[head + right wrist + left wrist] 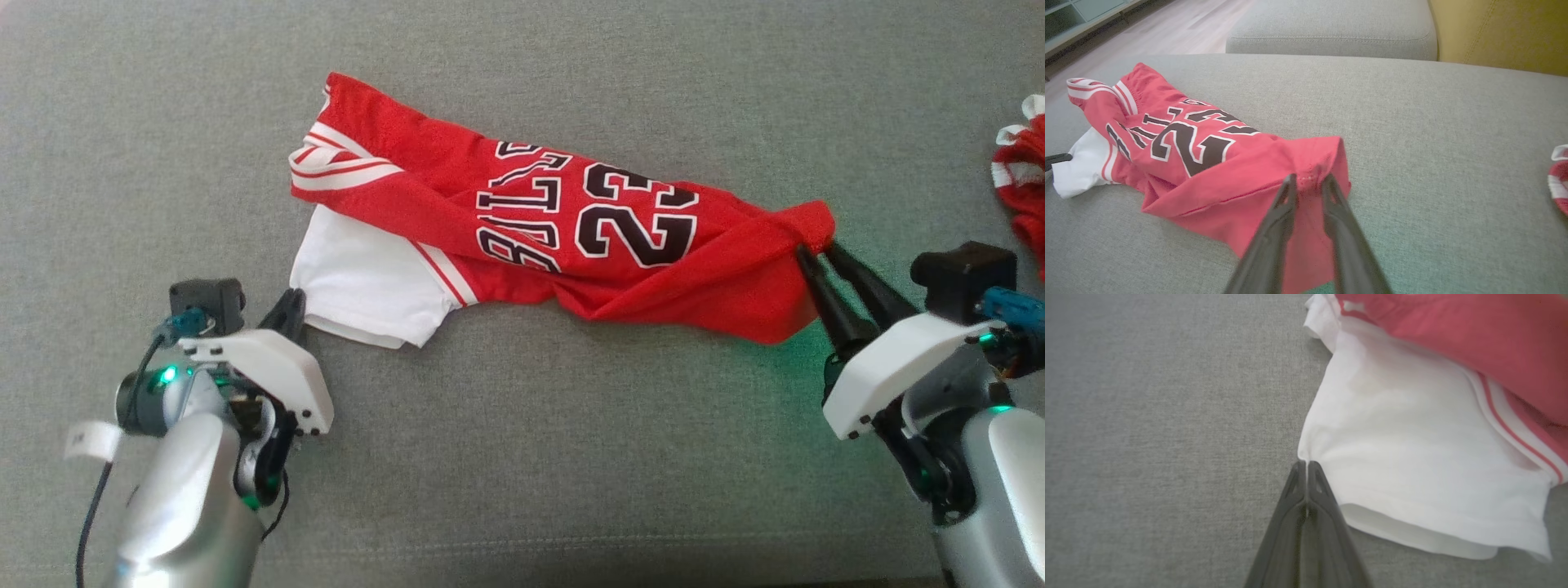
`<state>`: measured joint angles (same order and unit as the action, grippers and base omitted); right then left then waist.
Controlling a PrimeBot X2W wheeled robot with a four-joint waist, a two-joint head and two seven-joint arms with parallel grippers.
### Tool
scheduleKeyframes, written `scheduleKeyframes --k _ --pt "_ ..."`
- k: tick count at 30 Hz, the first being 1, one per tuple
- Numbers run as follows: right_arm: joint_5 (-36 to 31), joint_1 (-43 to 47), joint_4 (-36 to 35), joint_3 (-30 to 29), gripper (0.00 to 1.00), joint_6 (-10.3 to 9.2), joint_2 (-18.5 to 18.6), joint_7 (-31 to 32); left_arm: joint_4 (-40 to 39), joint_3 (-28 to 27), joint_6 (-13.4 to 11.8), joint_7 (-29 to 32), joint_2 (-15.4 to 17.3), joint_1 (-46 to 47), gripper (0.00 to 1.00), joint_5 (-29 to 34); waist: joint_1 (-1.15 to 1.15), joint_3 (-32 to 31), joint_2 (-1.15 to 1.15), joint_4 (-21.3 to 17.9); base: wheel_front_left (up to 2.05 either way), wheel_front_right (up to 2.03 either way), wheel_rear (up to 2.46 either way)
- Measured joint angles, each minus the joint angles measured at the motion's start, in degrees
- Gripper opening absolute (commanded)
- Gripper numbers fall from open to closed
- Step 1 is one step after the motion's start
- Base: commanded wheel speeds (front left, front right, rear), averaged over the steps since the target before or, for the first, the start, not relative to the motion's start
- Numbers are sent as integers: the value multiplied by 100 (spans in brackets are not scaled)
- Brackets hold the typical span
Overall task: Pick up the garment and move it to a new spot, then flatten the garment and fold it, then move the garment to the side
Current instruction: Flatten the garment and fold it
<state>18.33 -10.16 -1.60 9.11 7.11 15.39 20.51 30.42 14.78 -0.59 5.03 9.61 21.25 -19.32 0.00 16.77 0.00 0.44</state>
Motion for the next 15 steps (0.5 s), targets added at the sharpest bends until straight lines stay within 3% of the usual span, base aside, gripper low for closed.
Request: scheduleKeyframes --k 6,15 --pt "135 16 -300 -46 0 0 18 -134 -375 2 -119 -336 -38 -313 0 0 0 -106 0 1 0 0 0" --pt "123 8 -1056 -684 0 0 45 -790 -2337 -131 -370 -813 59 -447 0 2 0 -439 0 61 0 0 0"
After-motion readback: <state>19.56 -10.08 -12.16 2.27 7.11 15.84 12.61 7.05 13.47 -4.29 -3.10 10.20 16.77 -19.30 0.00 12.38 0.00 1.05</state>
